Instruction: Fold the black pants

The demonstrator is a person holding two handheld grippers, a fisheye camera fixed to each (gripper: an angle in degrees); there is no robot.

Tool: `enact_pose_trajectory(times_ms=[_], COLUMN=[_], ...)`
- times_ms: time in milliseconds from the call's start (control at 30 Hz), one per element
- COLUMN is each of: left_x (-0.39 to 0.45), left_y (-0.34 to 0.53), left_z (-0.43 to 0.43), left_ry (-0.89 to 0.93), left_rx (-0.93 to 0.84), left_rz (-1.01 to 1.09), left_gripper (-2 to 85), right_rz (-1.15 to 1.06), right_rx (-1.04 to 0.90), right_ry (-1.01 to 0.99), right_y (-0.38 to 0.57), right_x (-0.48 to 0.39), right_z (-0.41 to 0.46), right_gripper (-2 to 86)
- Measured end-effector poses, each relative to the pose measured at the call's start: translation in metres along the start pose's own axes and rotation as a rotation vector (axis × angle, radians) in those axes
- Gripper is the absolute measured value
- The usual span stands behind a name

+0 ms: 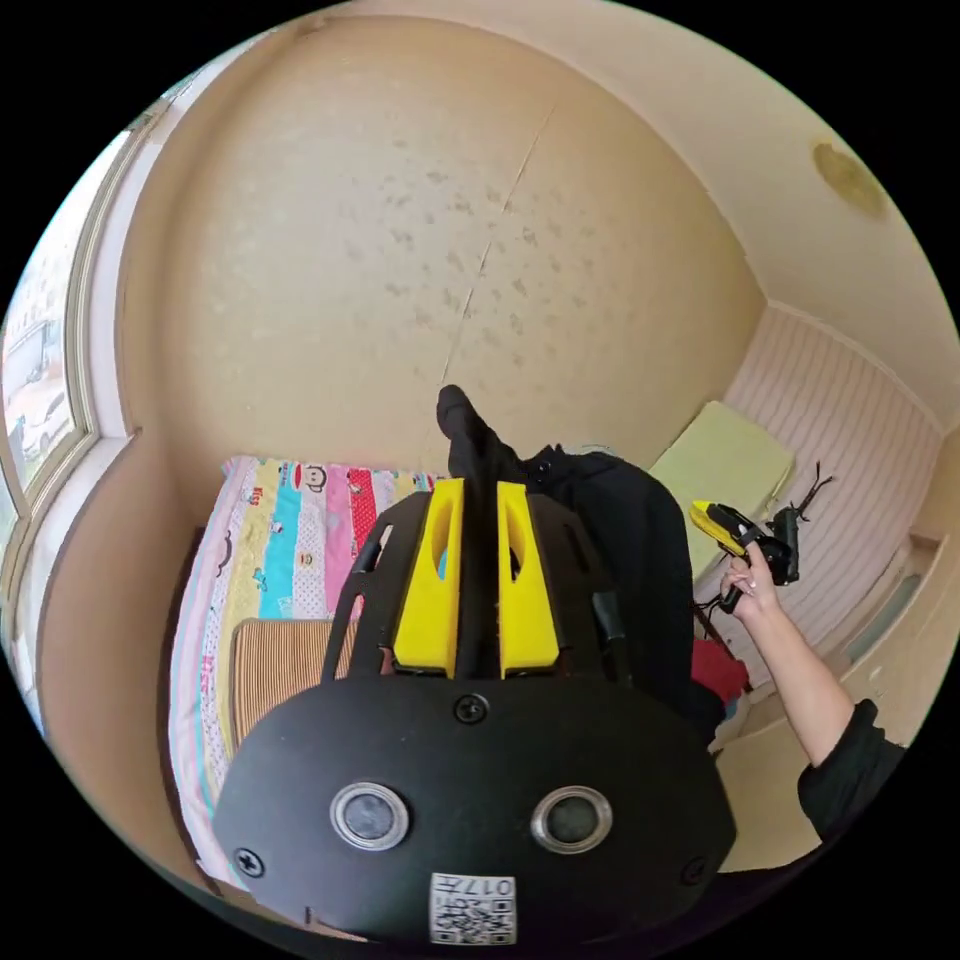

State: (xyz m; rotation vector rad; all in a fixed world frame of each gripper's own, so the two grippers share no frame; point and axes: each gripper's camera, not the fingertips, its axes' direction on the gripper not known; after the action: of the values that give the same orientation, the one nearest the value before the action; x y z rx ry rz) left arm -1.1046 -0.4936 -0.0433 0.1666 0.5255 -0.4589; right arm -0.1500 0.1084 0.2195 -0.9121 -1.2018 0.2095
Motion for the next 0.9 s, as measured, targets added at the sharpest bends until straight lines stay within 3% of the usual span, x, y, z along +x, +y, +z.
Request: enact_pose_trajectory(times_ms=[100, 200, 267, 400, 533, 600, 667, 733, 800, 900], left_x=[-0.058, -0.097, -0.121, -0.145, -0.152, -0.141, -0.132, -0.125, -0.117, -0.109], left_y=[0.064, 0.185, 0.299, 0.452, 0.598, 0.616, 0.631, 0.630, 0.618, 0.592], left_z=[0.090, 0.170, 0.230, 0.282, 0.294, 0.264, 0.250, 0.244, 0.234, 0.240], left_ry=[-0.035, -0.036, -0.096, -0.122, -0.120, -0.118, -0.155, -0.143, -0.075, -0.083], left_rx=[-0.160, -0.389, -0.635, -0.923, -1.219, -1.071, -1.160, -1.231, -1.183, -1.131], left_rz=[-0.125, -0.179, -0.224, -0.258, -0.343, -0.314, -0.315, -0.291, -0.259, -0.228], left_gripper=[4.1, 4.0, 4.0, 3.9, 1.8, 0.3, -0.6, -0.8, -0.9, -0.8], right_rz=[0.042, 0.083, 0.180, 0.261, 0.171, 0.038, 0.079, 0.064, 0.076, 0.192], right_rx=[-0.083, -0.333, -0.543, -0.722, -0.980, -0.910, -0.991, -0.839, -0.726, -0.821], right_ry=[-0.008, 0.127, 0.252, 0.362, 0.566, 0.508, 0.511, 0.519, 0.616, 0.664], right_y=[0.050, 0.141, 0.232, 0.348, 0.461, 0.487, 0.501, 0.494, 0.488, 0.508], right_x=[0.080, 0.178, 0.262, 0.349, 0.394, 0.377, 0.373, 0.361, 0.365, 0.413], right_z=[0.051, 0.108, 0.140, 0.147, 0.139, 0.116, 0.092, 0.051, 0.014, -0.001], right_gripper=[2.8, 2.6, 2.6, 3.1, 4.1, 4.1, 5.6, 8.4, 10.1, 12.2])
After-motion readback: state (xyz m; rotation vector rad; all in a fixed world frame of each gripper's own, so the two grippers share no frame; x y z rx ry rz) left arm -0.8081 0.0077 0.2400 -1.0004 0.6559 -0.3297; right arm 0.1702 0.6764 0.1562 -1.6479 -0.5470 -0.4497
